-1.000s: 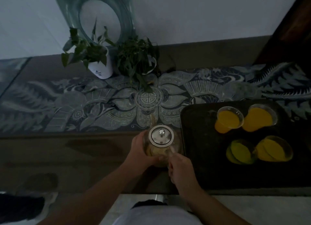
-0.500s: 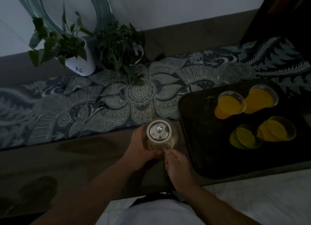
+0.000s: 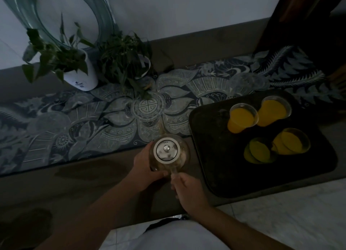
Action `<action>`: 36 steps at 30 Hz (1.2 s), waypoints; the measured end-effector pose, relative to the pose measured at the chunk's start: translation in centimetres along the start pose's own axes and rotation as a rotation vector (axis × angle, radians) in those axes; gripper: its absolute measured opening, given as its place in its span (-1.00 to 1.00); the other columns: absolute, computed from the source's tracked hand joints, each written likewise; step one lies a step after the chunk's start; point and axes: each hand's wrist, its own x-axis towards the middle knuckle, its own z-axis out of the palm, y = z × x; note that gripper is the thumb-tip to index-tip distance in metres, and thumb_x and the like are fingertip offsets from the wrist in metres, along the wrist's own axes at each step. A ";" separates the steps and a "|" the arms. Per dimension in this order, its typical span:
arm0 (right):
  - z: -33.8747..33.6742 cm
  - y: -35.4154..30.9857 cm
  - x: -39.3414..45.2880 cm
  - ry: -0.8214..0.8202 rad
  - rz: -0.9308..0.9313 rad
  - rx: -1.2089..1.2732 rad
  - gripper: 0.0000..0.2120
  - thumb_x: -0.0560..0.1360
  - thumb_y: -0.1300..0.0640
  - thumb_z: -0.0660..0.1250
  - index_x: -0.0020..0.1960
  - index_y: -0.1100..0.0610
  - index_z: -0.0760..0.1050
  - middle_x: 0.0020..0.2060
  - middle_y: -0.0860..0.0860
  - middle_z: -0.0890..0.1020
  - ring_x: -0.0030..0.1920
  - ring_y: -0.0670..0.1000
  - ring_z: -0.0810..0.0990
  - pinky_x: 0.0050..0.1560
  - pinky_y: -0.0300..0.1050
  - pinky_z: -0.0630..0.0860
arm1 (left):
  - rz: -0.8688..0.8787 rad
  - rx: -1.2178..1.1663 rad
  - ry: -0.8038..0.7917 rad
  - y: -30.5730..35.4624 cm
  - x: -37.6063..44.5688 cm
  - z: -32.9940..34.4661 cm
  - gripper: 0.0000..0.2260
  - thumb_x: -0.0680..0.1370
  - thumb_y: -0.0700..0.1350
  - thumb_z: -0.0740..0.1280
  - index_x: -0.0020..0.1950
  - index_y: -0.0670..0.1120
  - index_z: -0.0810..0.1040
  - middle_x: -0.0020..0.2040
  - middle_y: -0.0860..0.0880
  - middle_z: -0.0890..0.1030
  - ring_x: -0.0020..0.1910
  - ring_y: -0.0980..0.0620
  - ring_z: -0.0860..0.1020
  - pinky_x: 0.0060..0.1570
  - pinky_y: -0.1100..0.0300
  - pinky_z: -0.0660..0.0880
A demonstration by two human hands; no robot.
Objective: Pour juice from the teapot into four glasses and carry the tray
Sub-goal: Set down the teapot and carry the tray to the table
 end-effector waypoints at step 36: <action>-48.3 9.5 12.2 0.314 -0.092 -0.914 -0.65 0.51 -0.10 0.26 0.06 0.19 0.48 -0.04 0.18 0.58 0.01 0.22 0.55 -0.09 0.04 0.54 | -0.744 0.044 0.198 13.8 5.4 19.7 -0.33 0.56 0.01 0.39 0.53 -0.20 0.15 0.45 -0.32 0.30 0.39 -0.34 0.38 0.33 -0.17 0.38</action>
